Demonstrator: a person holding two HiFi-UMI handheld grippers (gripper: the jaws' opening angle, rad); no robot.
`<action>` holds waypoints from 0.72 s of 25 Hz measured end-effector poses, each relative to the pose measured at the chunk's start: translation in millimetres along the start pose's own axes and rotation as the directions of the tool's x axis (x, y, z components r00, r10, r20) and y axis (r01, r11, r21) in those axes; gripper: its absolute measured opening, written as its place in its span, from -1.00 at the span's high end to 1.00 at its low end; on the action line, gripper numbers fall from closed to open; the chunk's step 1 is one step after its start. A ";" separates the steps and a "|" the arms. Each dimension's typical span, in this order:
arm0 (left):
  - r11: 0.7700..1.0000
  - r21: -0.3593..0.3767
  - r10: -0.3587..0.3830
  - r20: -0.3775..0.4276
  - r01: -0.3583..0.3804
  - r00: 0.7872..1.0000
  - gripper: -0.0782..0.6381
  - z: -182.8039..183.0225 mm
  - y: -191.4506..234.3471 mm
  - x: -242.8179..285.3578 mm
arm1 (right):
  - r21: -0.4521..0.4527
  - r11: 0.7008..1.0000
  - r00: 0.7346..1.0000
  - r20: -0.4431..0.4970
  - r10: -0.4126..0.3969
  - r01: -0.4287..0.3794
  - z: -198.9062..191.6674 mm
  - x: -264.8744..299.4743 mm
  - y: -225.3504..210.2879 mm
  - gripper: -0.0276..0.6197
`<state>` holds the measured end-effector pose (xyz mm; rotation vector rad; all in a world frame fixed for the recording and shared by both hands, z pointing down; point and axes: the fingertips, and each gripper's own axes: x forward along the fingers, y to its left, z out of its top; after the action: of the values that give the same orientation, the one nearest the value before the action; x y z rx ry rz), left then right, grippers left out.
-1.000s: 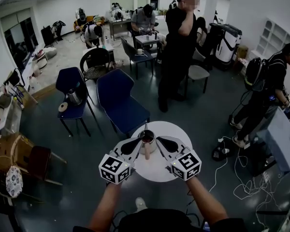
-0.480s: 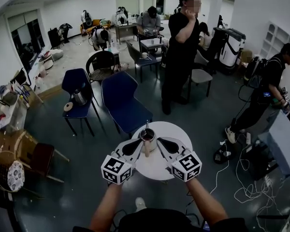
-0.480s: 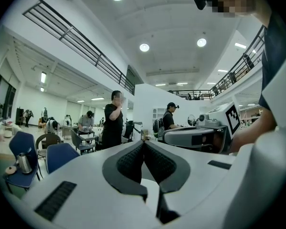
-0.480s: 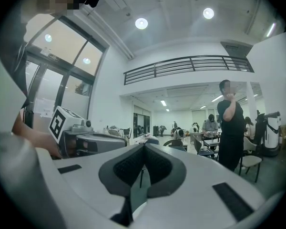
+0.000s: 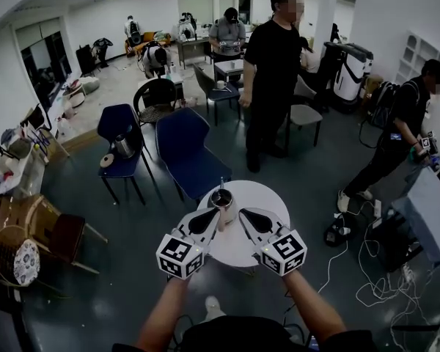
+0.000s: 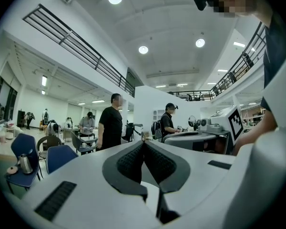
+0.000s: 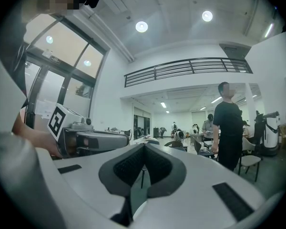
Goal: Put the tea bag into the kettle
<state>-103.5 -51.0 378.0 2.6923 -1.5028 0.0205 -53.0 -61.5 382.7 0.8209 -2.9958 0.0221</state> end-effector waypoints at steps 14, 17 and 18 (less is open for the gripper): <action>1.000 0.020 -0.018 -0.021 0.018 1.000 0.74 -4.4 -69.3 -17.4 | -0.001 1.000 1.000 0.015 -0.012 0.012 1.9 -69.4 21.4 0.86; 1.000 0.017 -0.021 -0.029 0.022 0.999 0.74 -7.7 -86.9 -21.2 | -0.002 1.000 1.000 0.014 -0.011 0.011 1.3 -85.6 26.6 0.86; 1.000 0.016 -0.020 -0.031 0.021 0.999 0.73 -8.1 -91.3 -22.4 | -0.002 1.000 1.000 0.014 -0.009 0.009 1.3 -89.6 27.8 0.86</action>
<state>-37.4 16.3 381.1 2.7069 -1.4729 0.0726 9.8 8.0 377.9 0.8379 -3.0045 0.0135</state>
